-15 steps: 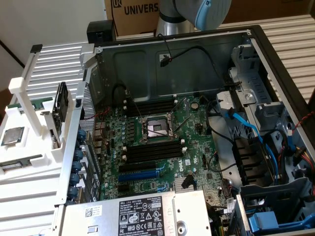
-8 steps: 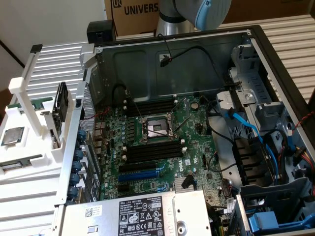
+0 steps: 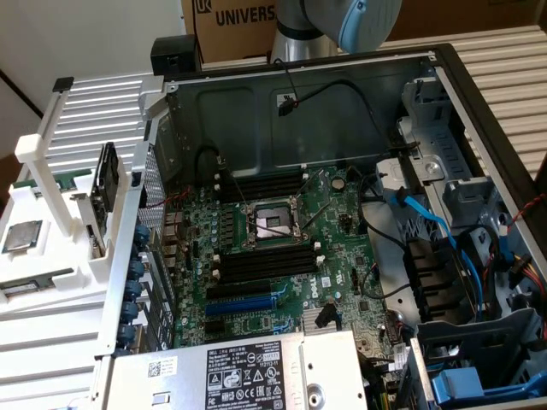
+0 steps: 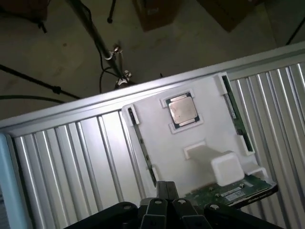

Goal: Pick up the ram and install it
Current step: 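Pick up the ram and move it above insertion slot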

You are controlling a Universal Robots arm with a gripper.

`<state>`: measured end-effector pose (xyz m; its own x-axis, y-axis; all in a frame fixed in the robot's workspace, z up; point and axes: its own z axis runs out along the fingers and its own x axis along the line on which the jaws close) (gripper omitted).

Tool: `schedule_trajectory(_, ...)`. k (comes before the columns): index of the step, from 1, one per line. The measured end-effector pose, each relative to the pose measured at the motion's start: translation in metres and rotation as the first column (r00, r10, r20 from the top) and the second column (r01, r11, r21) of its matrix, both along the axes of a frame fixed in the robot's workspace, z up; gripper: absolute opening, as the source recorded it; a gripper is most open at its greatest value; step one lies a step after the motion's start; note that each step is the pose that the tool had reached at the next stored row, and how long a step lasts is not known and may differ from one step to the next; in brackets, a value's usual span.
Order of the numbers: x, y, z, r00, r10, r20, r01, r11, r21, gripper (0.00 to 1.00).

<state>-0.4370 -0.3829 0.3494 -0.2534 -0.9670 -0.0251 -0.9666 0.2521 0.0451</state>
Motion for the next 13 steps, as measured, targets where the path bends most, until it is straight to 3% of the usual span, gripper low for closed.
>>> schedule_trajectory(4, 0.0, 0.0, -0.0047, 0.9973, 0.073, 0.0004, -0.073, 0.9973, 0.0002, 0.1)
schedule_trajectory(7, 0.0, 0.0, -0.0084, 0.9919, 0.127, 0.0007, -0.127, 0.9919, 0.0005, 0.1)
schedule_trajectory(13, 0.0, 0.0, -0.0152, 0.9716, 0.237, 0.0023, -0.237, 0.9716, 0.0018, 0.1)
